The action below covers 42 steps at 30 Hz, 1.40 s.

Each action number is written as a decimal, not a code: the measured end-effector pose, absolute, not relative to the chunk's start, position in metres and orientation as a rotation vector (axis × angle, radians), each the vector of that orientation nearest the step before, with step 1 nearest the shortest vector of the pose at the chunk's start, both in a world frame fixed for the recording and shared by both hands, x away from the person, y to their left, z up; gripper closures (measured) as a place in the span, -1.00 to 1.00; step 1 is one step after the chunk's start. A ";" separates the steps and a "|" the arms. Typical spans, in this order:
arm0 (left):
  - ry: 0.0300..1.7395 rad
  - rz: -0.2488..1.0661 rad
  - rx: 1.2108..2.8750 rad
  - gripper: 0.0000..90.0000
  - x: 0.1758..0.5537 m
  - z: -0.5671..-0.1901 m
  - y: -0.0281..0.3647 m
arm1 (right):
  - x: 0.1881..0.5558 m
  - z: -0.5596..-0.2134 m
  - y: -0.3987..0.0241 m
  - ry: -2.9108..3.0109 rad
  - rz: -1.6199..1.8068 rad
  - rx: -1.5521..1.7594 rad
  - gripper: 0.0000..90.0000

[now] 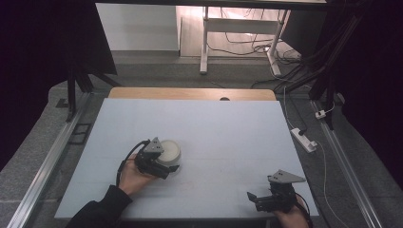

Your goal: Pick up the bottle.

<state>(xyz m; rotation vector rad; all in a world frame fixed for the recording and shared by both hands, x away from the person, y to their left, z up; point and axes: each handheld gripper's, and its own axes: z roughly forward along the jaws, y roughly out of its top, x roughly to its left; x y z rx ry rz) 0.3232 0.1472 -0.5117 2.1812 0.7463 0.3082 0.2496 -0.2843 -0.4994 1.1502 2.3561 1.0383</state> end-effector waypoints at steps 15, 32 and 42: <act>0.703 0.304 2.178 -0.85 0.321 -0.492 0.145 | 0.250 -0.500 -0.284 2.353 1.041 1.159 -1.00; 0.614 0.282 2.223 -0.85 0.324 -0.471 0.128 | 0.250 -0.500 -0.285 2.352 1.048 1.164 -1.00; 0.567 0.287 2.230 -0.85 0.328 -0.453 0.116 | 0.251 -0.500 -0.285 2.353 1.049 1.162 -1.00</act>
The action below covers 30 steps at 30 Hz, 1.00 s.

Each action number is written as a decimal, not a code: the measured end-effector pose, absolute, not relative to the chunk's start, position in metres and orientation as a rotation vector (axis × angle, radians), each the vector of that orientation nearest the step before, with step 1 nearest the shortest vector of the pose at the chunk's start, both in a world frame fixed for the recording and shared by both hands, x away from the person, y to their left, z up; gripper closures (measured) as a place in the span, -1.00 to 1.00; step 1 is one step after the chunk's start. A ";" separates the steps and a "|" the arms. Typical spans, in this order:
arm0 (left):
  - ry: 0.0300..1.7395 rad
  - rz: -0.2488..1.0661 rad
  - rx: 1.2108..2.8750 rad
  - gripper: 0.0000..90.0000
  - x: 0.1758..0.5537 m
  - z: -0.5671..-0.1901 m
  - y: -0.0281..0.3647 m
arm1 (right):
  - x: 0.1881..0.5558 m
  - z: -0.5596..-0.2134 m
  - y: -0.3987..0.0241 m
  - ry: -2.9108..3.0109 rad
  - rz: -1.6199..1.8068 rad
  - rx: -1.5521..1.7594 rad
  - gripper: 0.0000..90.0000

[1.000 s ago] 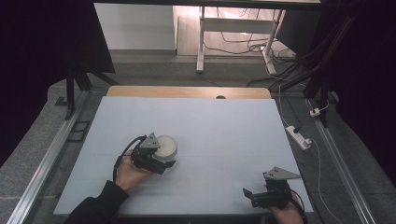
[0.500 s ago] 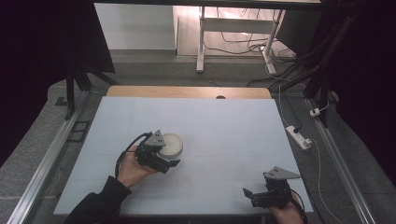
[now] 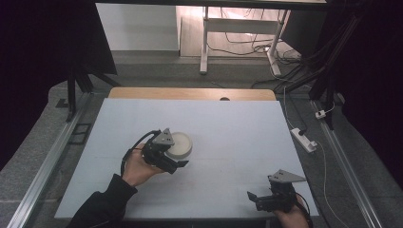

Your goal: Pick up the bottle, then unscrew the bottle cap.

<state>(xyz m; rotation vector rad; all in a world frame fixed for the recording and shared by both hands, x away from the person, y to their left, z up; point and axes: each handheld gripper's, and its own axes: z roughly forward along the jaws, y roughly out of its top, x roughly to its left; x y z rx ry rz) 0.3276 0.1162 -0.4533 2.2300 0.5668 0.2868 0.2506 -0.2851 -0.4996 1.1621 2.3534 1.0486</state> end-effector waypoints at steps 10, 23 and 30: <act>0.535 0.274 2.227 -0.85 0.325 -0.443 0.105 | 0.251 -0.500 -0.285 2.353 1.051 1.159 -1.00; 0.504 0.244 2.229 -0.85 0.321 -0.444 0.098 | 0.250 -0.499 -0.286 2.347 1.057 1.151 -1.00; 0.502 0.239 2.228 -0.85 0.319 -0.447 0.098 | 0.250 -0.498 -0.284 2.353 1.063 1.137 -1.00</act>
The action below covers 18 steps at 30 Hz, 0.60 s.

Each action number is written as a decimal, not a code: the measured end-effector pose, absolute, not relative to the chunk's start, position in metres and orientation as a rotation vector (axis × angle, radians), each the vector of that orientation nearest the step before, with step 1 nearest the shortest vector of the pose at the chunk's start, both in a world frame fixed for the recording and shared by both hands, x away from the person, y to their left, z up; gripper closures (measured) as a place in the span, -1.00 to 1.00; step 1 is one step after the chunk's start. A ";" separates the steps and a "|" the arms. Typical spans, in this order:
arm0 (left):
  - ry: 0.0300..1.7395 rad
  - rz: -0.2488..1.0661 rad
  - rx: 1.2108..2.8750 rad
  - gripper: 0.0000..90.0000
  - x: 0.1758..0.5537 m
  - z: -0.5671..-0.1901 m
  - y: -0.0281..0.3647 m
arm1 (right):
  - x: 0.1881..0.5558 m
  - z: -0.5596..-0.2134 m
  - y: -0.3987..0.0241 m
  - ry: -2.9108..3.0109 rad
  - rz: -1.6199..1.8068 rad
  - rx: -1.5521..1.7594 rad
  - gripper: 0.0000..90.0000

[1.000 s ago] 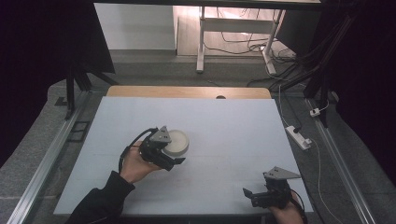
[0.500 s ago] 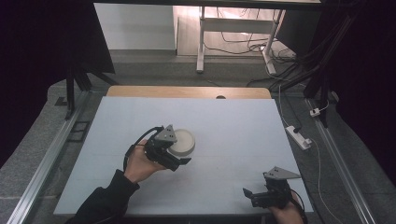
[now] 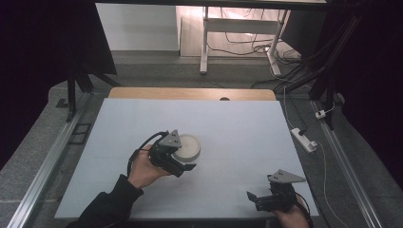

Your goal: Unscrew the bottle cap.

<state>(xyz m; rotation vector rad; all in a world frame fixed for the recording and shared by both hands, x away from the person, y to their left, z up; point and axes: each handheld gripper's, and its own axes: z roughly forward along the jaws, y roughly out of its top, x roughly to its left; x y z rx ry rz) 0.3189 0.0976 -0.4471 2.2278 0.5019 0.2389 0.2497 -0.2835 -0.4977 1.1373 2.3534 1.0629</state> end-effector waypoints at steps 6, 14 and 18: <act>0.494 0.245 2.233 -0.85 0.318 -0.448 0.096 | 0.250 -0.492 -0.279 2.354 1.142 1.131 -1.00; 0.493 0.236 2.213 -0.85 0.316 -0.447 0.098 | 0.250 -0.481 -0.265 2.364 1.186 1.044 -1.00; 0.487 0.234 2.215 -0.85 0.316 -0.448 0.099 | 0.251 -0.475 -0.258 2.368 1.213 1.000 -1.00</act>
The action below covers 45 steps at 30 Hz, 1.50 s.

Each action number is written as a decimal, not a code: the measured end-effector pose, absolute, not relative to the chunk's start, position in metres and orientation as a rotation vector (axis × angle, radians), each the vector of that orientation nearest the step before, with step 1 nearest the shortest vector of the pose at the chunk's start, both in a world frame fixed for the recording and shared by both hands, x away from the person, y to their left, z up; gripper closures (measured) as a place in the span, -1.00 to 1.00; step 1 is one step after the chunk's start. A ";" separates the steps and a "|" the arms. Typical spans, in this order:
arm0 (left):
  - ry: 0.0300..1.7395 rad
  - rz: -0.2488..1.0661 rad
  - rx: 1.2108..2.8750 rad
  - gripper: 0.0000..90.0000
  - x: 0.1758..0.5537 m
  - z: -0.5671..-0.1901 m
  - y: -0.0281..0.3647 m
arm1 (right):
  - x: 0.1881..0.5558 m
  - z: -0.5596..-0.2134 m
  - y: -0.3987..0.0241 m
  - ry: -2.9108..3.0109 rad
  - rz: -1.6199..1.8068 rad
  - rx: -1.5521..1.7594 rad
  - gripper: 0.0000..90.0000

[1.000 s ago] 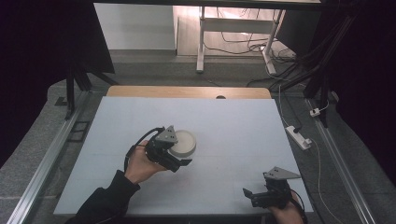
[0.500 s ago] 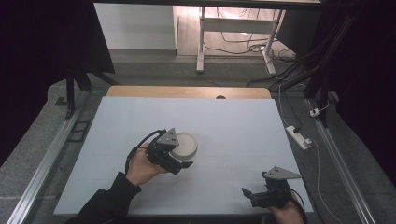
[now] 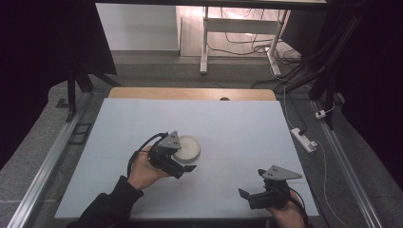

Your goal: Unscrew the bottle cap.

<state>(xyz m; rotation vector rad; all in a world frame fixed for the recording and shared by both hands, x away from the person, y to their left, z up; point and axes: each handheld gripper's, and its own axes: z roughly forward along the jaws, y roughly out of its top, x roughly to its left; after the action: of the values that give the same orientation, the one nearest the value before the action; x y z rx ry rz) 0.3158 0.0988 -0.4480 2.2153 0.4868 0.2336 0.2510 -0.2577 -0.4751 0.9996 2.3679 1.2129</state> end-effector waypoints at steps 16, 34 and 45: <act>0.468 0.225 2.213 -0.85 0.314 -0.449 0.097 | 0.263 -0.450 -0.223 2.432 1.317 0.803 -1.00; 0.456 0.217 2.220 -0.85 0.312 -0.453 0.092 | 0.282 -0.431 -0.183 2.474 1.430 0.739 -1.00; 0.441 0.206 2.229 -0.85 0.312 -0.456 0.088 | 0.290 -0.421 -0.157 2.447 1.364 0.713 -1.00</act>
<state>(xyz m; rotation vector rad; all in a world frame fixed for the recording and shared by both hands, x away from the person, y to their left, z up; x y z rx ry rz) 0.3116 0.0876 -0.4557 2.2288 0.4410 0.2062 0.2896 -0.1572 -0.4211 0.7134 2.4473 1.3640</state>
